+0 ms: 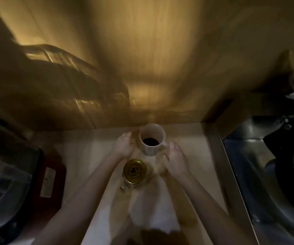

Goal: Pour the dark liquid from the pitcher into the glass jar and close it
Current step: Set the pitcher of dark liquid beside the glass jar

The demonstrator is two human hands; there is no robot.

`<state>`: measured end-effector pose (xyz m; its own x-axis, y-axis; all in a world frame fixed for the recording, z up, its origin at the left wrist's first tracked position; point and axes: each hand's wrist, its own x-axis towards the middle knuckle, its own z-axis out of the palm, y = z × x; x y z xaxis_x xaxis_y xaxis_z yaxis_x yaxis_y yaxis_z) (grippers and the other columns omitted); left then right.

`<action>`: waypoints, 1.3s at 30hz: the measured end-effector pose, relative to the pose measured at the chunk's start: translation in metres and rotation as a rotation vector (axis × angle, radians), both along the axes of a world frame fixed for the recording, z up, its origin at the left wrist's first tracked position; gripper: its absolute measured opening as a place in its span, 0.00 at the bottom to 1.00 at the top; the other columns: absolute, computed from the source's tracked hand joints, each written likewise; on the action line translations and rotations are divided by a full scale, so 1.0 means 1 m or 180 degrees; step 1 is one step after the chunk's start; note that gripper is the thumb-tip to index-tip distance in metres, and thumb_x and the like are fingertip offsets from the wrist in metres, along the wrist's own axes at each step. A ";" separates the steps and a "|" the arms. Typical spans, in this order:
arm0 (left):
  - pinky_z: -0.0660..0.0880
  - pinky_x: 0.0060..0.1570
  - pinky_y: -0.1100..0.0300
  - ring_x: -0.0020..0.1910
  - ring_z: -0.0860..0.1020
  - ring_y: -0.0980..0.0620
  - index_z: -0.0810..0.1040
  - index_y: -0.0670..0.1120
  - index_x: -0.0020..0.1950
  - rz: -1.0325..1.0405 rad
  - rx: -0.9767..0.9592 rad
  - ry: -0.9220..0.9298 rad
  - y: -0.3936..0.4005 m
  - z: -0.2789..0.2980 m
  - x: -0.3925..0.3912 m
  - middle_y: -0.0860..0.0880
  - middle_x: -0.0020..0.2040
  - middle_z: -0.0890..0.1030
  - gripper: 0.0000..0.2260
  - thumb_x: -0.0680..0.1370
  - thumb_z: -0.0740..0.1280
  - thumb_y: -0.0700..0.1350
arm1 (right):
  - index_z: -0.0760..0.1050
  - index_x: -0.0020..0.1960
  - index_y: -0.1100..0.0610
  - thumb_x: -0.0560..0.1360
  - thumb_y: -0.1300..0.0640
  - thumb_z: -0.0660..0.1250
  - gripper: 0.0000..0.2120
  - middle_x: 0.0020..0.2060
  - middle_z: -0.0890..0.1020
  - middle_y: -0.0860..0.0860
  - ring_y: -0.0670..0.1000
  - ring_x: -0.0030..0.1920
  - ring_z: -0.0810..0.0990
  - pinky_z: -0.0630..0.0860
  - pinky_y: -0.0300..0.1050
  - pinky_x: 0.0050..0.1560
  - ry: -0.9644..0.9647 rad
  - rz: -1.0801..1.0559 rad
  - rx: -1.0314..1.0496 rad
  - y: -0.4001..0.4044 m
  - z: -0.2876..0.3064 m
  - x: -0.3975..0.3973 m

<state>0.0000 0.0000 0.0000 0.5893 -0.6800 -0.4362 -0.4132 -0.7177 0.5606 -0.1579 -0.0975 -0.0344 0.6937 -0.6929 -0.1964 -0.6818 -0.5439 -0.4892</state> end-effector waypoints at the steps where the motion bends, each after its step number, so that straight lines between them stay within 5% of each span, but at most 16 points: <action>1: 0.61 0.67 0.55 0.72 0.63 0.42 0.58 0.42 0.73 0.0102 -0.0084 0.0297 -0.004 -0.003 0.003 0.39 0.74 0.63 0.24 0.77 0.57 0.39 | 0.55 0.74 0.61 0.78 0.59 0.61 0.27 0.70 0.67 0.57 0.56 0.69 0.65 0.66 0.47 0.66 -0.0188 -0.0170 0.0222 0.000 -0.007 0.002; 4: 0.63 0.67 0.53 0.73 0.61 0.43 0.55 0.43 0.74 0.0288 -0.0242 0.0951 -0.010 -0.005 0.009 0.41 0.75 0.60 0.31 0.73 0.60 0.33 | 0.64 0.70 0.62 0.77 0.64 0.62 0.22 0.64 0.74 0.58 0.57 0.64 0.72 0.70 0.46 0.59 -0.0858 -0.0583 0.0799 0.001 -0.019 0.007; 8: 0.66 0.60 0.53 0.73 0.62 0.44 0.60 0.45 0.73 0.0659 -0.0535 0.1586 -0.017 -0.004 0.011 0.44 0.74 0.64 0.34 0.68 0.58 0.29 | 0.76 0.49 0.63 0.74 0.70 0.62 0.07 0.42 0.78 0.55 0.54 0.44 0.76 0.68 0.42 0.40 -0.1316 -0.0918 0.1032 -0.007 -0.022 0.012; 13: 0.68 0.60 0.50 0.67 0.68 0.45 0.69 0.49 0.67 0.0987 -0.0788 0.1930 -0.017 0.001 0.010 0.47 0.68 0.71 0.30 0.66 0.59 0.30 | 0.77 0.44 0.61 0.74 0.68 0.64 0.05 0.39 0.78 0.50 0.50 0.43 0.76 0.70 0.41 0.43 -0.1375 -0.1007 0.1165 -0.015 -0.010 0.012; 25: 0.71 0.58 0.57 0.60 0.73 0.52 0.70 0.49 0.67 0.0683 -0.1596 0.1850 0.010 0.081 -0.053 0.51 0.62 0.75 0.22 0.73 0.59 0.36 | 0.75 0.40 0.60 0.76 0.65 0.63 0.06 0.37 0.78 0.58 0.58 0.41 0.77 0.74 0.50 0.43 -0.2282 -0.1443 0.1042 -0.007 0.056 -0.033; 31: 0.72 0.55 0.60 0.62 0.74 0.50 0.73 0.49 0.64 0.0801 -0.1832 0.1756 0.032 0.083 -0.107 0.49 0.63 0.76 0.21 0.73 0.60 0.34 | 0.76 0.40 0.61 0.75 0.67 0.64 0.07 0.34 0.77 0.51 0.42 0.36 0.76 0.73 0.32 0.38 -0.2678 -0.1722 0.1194 0.018 0.062 -0.077; 34: 0.72 0.59 0.59 0.64 0.73 0.50 0.73 0.48 0.65 0.0669 -0.1830 0.1832 0.047 0.065 -0.126 0.48 0.65 0.75 0.21 0.73 0.60 0.35 | 0.76 0.37 0.64 0.74 0.70 0.64 0.07 0.31 0.75 0.52 0.41 0.32 0.73 0.71 0.30 0.34 -0.2672 -0.1826 0.1247 0.032 0.048 -0.100; 39: 0.74 0.47 0.67 0.62 0.74 0.52 0.70 0.46 0.68 0.1035 -0.1558 0.2364 0.068 0.031 -0.150 0.49 0.65 0.75 0.24 0.72 0.59 0.33 | 0.73 0.34 0.64 0.72 0.74 0.63 0.11 0.28 0.72 0.53 0.36 0.27 0.70 0.68 0.27 0.30 -0.2531 -0.1946 0.1292 0.065 0.019 -0.131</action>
